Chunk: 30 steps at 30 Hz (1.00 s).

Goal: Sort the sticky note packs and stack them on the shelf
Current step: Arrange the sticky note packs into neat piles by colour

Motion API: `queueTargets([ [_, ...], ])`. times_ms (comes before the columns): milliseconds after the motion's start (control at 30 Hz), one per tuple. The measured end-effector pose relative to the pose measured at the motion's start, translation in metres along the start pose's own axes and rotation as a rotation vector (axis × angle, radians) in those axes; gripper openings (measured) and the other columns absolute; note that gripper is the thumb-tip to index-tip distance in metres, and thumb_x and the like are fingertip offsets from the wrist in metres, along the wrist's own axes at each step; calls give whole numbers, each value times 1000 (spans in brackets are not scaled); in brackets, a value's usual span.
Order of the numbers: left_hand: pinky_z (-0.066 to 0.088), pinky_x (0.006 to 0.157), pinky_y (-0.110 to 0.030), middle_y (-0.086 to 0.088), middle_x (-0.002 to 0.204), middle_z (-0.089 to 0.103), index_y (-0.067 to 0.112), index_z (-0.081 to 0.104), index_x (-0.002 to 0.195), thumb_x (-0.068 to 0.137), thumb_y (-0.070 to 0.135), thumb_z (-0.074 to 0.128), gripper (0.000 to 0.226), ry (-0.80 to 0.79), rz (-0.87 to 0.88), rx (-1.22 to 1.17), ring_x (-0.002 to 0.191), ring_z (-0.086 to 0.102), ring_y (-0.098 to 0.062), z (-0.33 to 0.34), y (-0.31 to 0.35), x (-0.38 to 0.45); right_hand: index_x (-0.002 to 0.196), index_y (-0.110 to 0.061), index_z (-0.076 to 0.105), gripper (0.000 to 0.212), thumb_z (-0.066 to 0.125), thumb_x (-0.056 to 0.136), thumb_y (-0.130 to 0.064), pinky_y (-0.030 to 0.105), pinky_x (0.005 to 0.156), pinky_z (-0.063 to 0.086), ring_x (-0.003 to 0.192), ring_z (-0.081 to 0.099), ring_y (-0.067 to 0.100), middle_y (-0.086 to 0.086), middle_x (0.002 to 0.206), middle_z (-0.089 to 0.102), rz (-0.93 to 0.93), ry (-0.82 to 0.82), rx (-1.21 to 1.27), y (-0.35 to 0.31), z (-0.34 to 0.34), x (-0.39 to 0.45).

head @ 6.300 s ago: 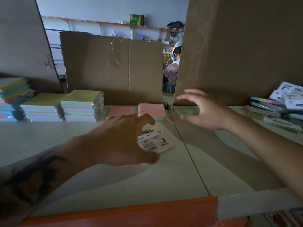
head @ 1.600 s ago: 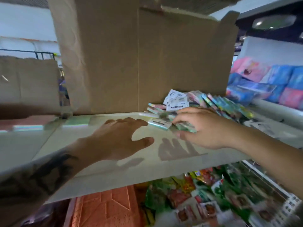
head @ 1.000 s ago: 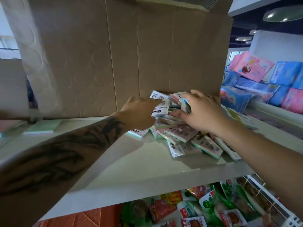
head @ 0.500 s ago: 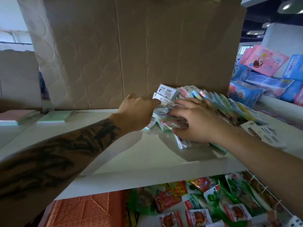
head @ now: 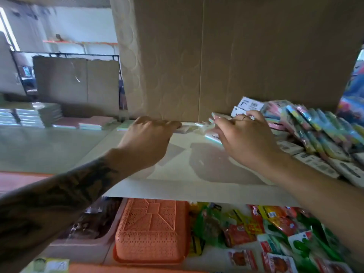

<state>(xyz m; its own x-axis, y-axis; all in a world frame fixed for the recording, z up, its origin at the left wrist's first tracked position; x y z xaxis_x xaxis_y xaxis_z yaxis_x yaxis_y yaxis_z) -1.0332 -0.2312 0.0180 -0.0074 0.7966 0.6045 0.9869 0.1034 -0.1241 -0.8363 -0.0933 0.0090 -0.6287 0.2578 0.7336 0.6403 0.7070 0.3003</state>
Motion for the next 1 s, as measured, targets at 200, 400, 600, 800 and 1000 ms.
queueTargets([
  [200,59,87,-45,1,117,75,31,62,132,99,14,58,38,17,-78,62,98,71,-25,-25,-83,-42,89,-14,66,6,71,91,-14,39,64,47,52,60,34,7,57,62,-82,128,147,-74,-7,45],
  [400,57,83,-43,0,121,73,32,59,134,95,12,56,44,-24,-136,66,100,69,-35,-37,-183,-89,87,-16,66,22,54,99,-29,37,65,47,53,60,32,6,56,61,-141,128,199,-177,6,94],
  [600,51,69,-41,-6,104,76,31,62,129,100,18,54,33,-35,-175,16,83,68,-40,-37,-279,-132,88,-17,64,19,82,81,-22,41,71,48,63,65,31,1,65,68,-199,-6,170,-275,32,137],
  [800,48,70,-40,-9,114,71,37,54,127,104,28,45,27,-150,-191,-146,99,66,-40,-31,-345,-144,96,-22,70,26,50,99,-38,41,74,46,78,67,31,0,82,71,-327,-162,246,-331,43,152],
  [1000,53,74,-47,-9,102,69,34,48,123,103,32,47,21,-207,-91,-299,95,63,-40,-34,-370,-128,105,-28,74,25,53,98,-39,40,74,56,88,70,24,-5,99,73,-381,-278,339,-343,40,151],
])
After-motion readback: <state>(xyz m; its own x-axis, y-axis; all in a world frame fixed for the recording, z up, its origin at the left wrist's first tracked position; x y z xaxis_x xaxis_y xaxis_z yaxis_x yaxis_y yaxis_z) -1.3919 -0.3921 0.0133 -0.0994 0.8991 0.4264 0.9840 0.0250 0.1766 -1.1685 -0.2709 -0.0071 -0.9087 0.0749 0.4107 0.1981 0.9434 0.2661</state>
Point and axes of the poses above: each hand's wrist, its own x-axis towards the middle knuckle, its own z-axis out of the palm, y = z × x, the point moved 2 cm from there along x, towards the middle knuckle
